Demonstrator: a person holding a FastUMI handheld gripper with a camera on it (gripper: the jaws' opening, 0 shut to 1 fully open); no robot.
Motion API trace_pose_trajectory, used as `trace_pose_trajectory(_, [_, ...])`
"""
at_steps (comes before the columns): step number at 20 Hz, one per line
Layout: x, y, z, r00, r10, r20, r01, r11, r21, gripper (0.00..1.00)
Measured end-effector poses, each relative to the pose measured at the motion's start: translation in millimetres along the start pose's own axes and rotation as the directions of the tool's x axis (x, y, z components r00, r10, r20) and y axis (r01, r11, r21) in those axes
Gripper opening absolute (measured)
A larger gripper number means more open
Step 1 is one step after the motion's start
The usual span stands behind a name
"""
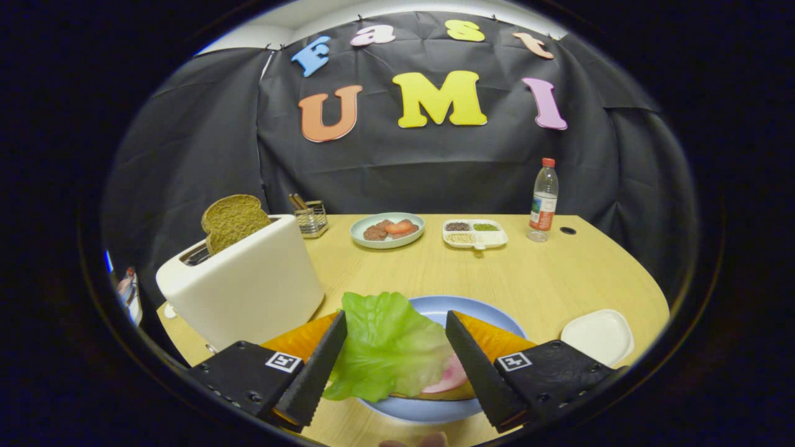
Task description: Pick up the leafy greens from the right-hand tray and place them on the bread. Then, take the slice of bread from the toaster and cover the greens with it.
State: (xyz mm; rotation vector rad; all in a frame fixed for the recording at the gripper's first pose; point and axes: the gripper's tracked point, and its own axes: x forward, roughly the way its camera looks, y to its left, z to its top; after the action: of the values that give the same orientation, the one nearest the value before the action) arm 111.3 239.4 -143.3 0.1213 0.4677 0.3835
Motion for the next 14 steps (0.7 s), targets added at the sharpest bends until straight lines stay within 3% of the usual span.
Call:
trace_pose_trajectory(4, [2, 4, 5, 1.0, 0.014, 0.02, -0.015, 0.999, 0.045, 0.96])
trace_pose_trajectory(14, [-12, -3, 26, 0.994, -0.035, 0.106, 0.032, 0.999, 0.033, 0.96])
